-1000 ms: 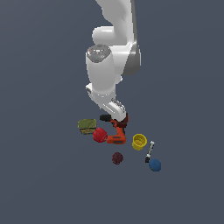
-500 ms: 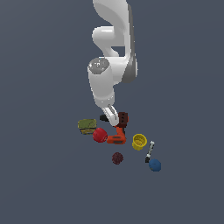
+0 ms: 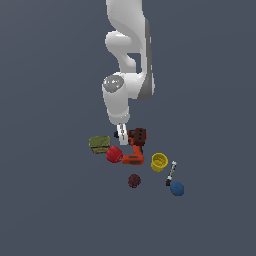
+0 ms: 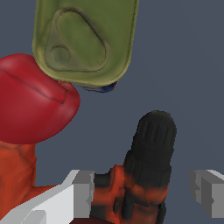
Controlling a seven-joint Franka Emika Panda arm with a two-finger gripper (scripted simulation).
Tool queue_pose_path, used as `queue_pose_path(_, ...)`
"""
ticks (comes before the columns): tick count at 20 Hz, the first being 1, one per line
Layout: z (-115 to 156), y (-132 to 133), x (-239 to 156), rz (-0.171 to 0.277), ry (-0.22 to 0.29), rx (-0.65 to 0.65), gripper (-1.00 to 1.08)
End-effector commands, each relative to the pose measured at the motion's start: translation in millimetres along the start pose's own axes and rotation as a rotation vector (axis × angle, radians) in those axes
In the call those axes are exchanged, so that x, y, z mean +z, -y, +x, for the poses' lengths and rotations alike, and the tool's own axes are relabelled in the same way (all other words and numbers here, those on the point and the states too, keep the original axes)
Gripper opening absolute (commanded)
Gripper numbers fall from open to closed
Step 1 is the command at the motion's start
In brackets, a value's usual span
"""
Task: Pick up a designated object from a clutter of objects.
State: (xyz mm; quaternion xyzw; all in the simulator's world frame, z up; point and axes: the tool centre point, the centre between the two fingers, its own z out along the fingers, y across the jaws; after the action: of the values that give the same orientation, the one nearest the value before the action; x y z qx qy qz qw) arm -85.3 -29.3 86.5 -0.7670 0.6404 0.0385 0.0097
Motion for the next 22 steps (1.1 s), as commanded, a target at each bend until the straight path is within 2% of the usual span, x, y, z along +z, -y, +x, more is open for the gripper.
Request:
queue_pose_path(1,1,-6,8,-0.002,-0.002,0.064,0.68)
queue_pose_path(10,2,-21,26,-0.006,-0.007,0.198,0.68)
queue_pose_path(22,3,-23,37,-0.007,-0.008,0.214,0.68)
